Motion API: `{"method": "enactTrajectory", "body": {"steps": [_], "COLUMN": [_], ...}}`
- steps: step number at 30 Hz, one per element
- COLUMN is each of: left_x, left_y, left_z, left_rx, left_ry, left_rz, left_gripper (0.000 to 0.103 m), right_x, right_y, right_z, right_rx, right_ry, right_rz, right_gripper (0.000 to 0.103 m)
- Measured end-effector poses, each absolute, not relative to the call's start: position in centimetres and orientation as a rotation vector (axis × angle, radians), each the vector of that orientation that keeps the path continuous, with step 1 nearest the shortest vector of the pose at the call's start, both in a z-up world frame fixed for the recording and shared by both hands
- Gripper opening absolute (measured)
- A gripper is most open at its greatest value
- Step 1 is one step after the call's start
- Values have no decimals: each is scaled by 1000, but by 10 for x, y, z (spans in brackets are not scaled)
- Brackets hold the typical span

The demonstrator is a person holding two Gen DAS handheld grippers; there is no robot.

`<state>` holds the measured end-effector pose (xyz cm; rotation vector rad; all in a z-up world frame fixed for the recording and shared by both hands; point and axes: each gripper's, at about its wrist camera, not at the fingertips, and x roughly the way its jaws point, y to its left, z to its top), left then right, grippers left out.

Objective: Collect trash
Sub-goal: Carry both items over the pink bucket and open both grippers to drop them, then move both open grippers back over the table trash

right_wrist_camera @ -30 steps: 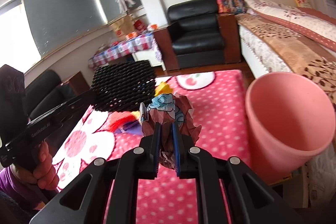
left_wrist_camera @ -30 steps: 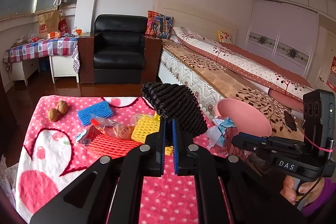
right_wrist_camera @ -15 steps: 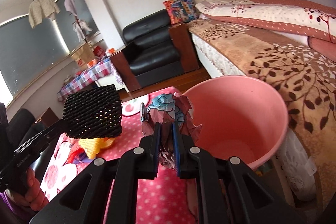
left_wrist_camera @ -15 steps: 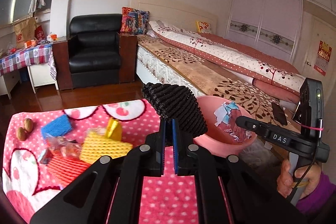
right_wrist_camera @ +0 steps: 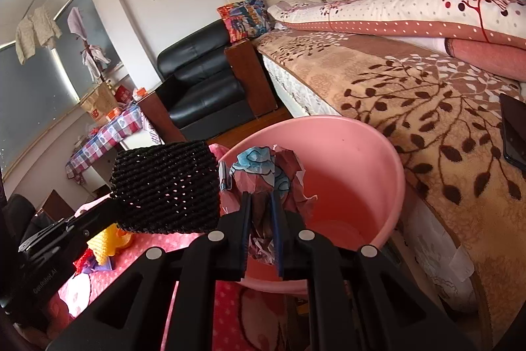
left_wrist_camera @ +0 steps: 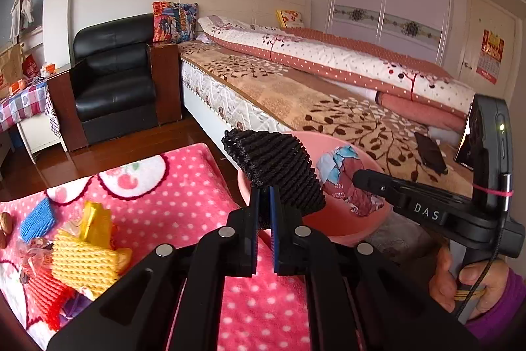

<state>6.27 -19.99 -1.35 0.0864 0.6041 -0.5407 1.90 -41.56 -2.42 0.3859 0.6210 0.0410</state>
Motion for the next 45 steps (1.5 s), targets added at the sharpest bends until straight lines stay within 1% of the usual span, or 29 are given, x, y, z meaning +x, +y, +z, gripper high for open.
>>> {"method": "enactTrajectory", "body": {"steps": [7,10,12,14,18,22,28,33,38,42,44,45], "left_x": [72,73,74,75,77,78,77,69,57,43,37,34], "left_y": [-221,-228,-233,-237,-239,-235,-230,-219,-209,-198,-192,-188], "left_z": [-28,-31,-32,-34,-35,-31,-25,-14,-5,1,2,4], "left_rx": [126,136,149,154,139,104,62,42,59,95,92,78], "left_ry": [643,648,648,656,675,686,686,647,608,566,558,554], "left_rz": [-547,-556,-563,-565,-578,-588,-601,-602,-592,-586,-587,-590], "left_gripper": [6,6,6,6,7,7,7,7,7,8,23,35], "right_x": [27,29,28,27,25,19,8,-1,-9,-17,-20,-22], "right_y": [-428,-431,-431,-432,-435,-435,-434,-424,-405,-387,-378,-374], "right_z": [-38,-40,-41,-41,-40,-37,-31,-24,-12,-4,-1,1], "right_rx": [403,403,399,400,400,398,400,406,373,338,330,326], "right_ry": [649,646,641,637,634,625,614,603,583,575,573,572], "right_rz": [-5,-8,-21,-26,-28,-32,-32,-8,38,70,84,90], "right_gripper": [12,16,22,31,32,36,37,39,45,47,48,48]}}
